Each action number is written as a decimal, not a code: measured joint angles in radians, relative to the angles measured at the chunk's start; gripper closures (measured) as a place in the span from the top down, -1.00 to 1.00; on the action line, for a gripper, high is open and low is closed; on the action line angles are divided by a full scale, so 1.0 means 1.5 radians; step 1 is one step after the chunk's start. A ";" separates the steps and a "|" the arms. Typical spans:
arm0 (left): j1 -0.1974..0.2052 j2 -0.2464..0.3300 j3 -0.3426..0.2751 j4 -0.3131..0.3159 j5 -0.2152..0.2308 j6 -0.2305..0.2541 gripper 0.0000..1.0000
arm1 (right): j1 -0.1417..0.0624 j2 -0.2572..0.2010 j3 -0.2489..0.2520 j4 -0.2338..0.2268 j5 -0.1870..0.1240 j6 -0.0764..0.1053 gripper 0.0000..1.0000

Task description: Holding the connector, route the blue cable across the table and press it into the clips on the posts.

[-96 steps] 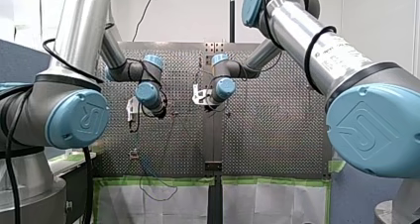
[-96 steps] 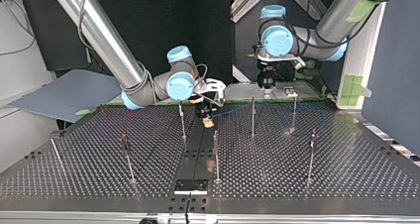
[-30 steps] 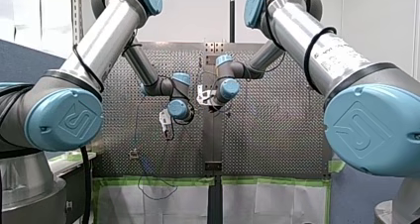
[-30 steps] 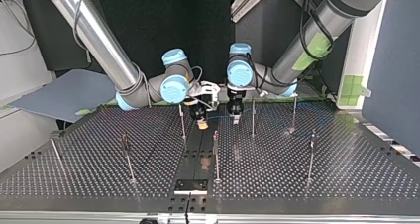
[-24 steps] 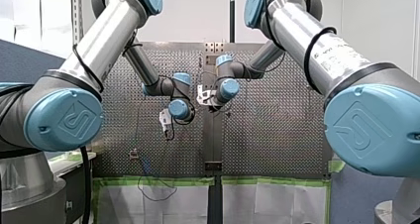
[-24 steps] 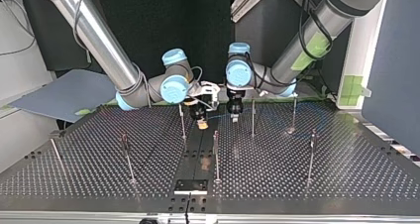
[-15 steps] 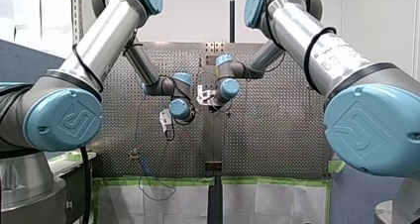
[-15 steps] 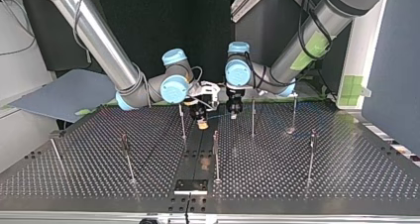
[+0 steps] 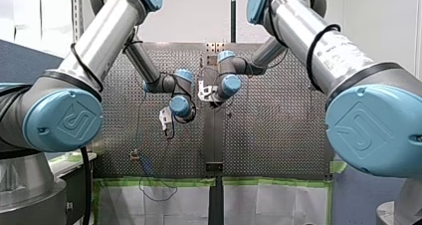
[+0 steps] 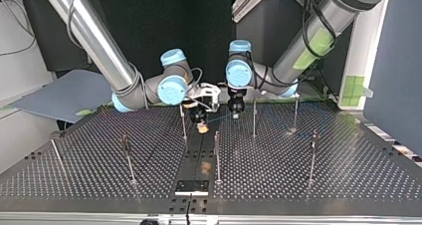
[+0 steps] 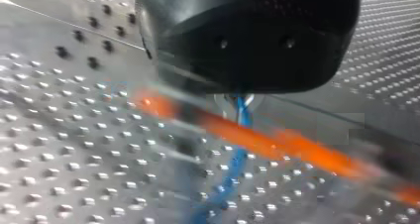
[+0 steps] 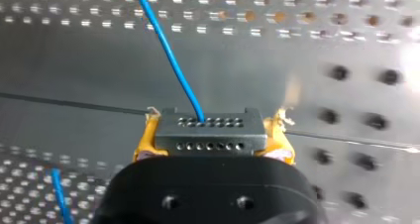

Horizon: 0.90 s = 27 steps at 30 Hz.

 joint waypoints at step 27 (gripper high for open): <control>-0.006 0.142 0.000 -0.068 -0.035 0.005 -0.96 | -0.006 -0.148 0.009 0.067 -0.001 0.038 -1.00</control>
